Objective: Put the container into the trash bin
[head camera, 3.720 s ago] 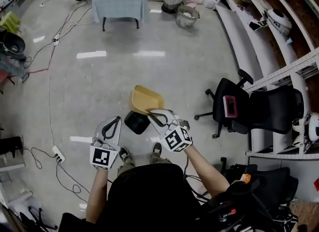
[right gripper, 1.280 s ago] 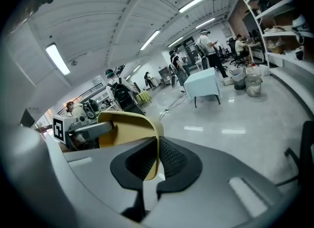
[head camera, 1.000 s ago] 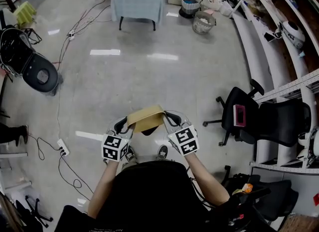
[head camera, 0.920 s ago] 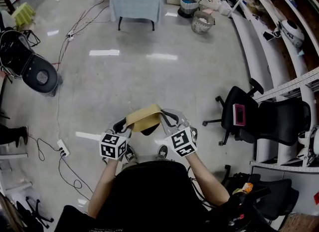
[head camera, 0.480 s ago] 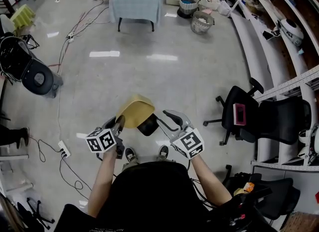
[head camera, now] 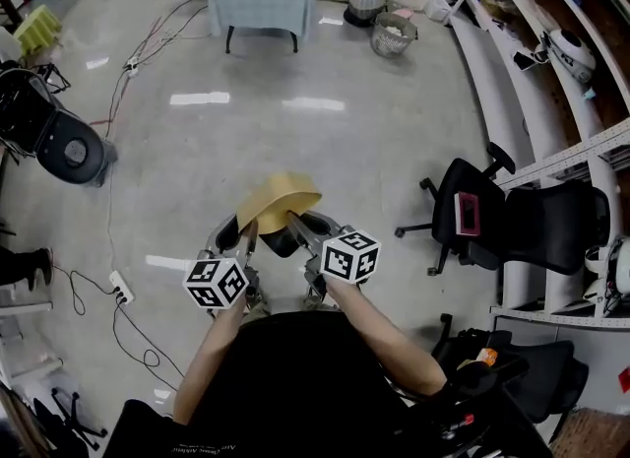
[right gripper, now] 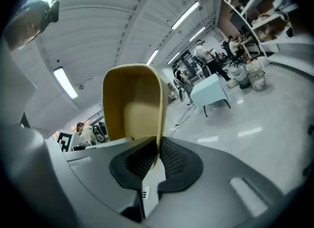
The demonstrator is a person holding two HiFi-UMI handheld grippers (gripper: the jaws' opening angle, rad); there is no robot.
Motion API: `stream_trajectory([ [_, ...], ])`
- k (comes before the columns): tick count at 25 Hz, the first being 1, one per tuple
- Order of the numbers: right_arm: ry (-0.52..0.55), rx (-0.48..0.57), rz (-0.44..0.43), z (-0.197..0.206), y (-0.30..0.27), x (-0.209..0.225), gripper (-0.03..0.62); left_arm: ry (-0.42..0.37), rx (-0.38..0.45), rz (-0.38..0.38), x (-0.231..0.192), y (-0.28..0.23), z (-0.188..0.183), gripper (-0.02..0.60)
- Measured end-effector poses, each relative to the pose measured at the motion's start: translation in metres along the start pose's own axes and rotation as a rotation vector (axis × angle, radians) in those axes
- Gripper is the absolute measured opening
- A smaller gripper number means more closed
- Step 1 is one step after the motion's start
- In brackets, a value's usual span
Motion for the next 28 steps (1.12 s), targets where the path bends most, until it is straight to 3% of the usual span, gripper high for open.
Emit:
stream_trajectory([
  [4, -0.084, -0.007, 0.073, 0.004, -0.003, 0.026, 0.032, -0.150, -0.163, 0.101, 0.005, -0.005, 0.024, 0.167],
  [6, -0.109, -0.028, 0.133, 0.009, 0.004, 0.048, 0.031, -0.249, -0.213, 0.124, 0.011, -0.002, 0.039, 0.176],
  [9, -0.183, -0.077, 0.187, 0.022, 0.009, 0.081, 0.031, -0.397, -0.209, 0.105, 0.016, 0.007, 0.049, 0.164],
  [14, -0.333, -0.167, 0.240, 0.064, 0.008, 0.133, 0.031, -0.558, -0.133, 0.147, 0.040, 0.017, 0.048, 0.053],
  [16, -0.364, -0.201, 0.258, 0.081, 0.003, 0.148, 0.031, -0.584, -0.080, 0.155, 0.049, 0.025, 0.040, 0.003],
  [19, -0.417, -0.259, 0.278, 0.108, -0.018, 0.166, 0.032, -0.580, -0.038, 0.143, 0.043, 0.036, 0.033, 0.002],
  [28, -0.484, -0.358, 0.328, 0.164, -0.057, 0.197, 0.034, -0.556, -0.071, 0.015, 0.008, 0.071, 0.041, 0.002],
])
Point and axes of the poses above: the fingertips, and each gripper's own axes: y backward along the fingers, x to its right, z out of its underside, the point moved 2 cm from there along y, backward along the fingers, and after that the axes turned 7 degrees about -x, right-handed, at the moved point
